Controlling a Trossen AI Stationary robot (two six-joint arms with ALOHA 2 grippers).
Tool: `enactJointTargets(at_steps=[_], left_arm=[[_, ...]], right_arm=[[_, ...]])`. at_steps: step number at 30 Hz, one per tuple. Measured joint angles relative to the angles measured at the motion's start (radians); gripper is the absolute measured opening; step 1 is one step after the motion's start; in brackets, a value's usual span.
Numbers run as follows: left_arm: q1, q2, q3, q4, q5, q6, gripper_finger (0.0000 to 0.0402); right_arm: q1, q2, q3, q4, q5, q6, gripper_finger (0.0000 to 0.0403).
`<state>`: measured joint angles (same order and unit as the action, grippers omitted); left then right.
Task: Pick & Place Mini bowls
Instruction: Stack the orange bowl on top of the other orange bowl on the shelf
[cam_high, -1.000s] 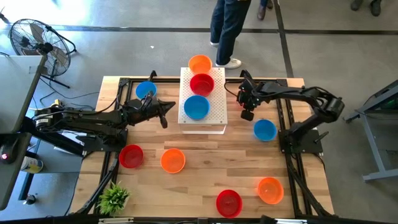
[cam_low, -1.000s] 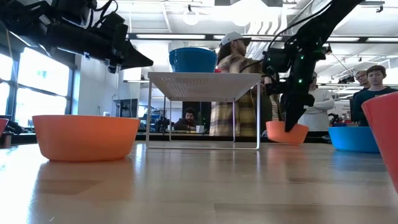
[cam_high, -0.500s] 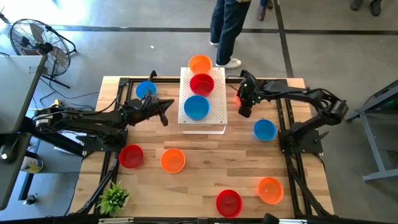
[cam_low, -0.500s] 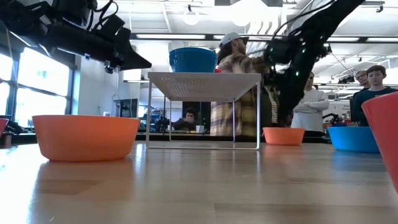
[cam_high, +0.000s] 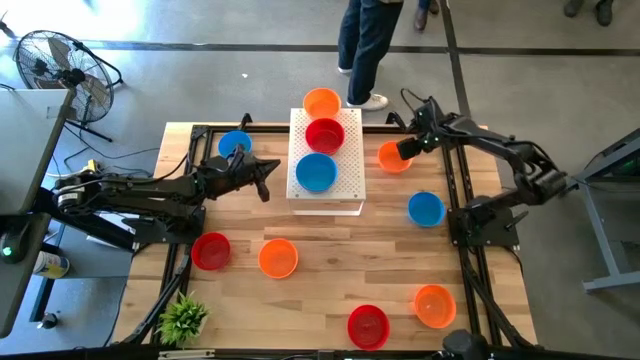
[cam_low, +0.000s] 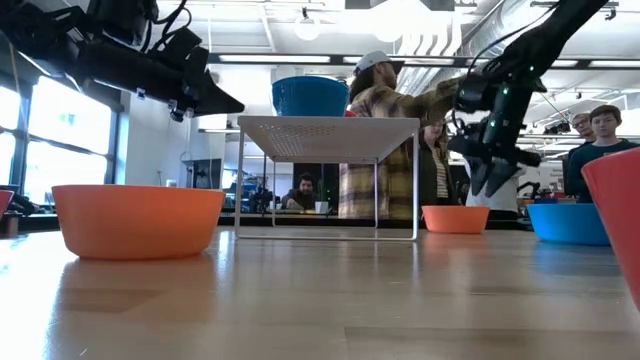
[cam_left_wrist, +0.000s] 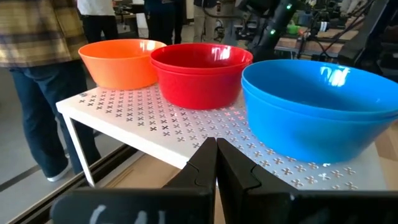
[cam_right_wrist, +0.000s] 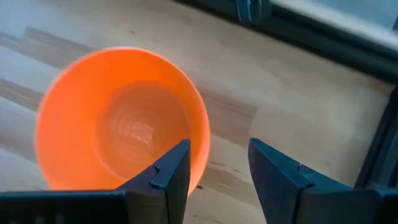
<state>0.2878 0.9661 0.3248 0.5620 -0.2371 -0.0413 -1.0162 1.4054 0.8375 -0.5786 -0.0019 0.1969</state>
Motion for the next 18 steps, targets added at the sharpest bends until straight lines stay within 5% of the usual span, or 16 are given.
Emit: enactJointTargets(at_steps=[11,18], left_arm=[[0.0,0.0,0.0,-0.013,0.001,-0.002,0.0],[0.0,0.0,0.0,-0.021,0.003,-0.016,0.0]], right_arm=[[-0.012,0.125,-0.001,0.05,-0.094,0.039,0.0136],[-0.012,0.151,-0.001,0.079,-0.132,0.039,0.0051]])
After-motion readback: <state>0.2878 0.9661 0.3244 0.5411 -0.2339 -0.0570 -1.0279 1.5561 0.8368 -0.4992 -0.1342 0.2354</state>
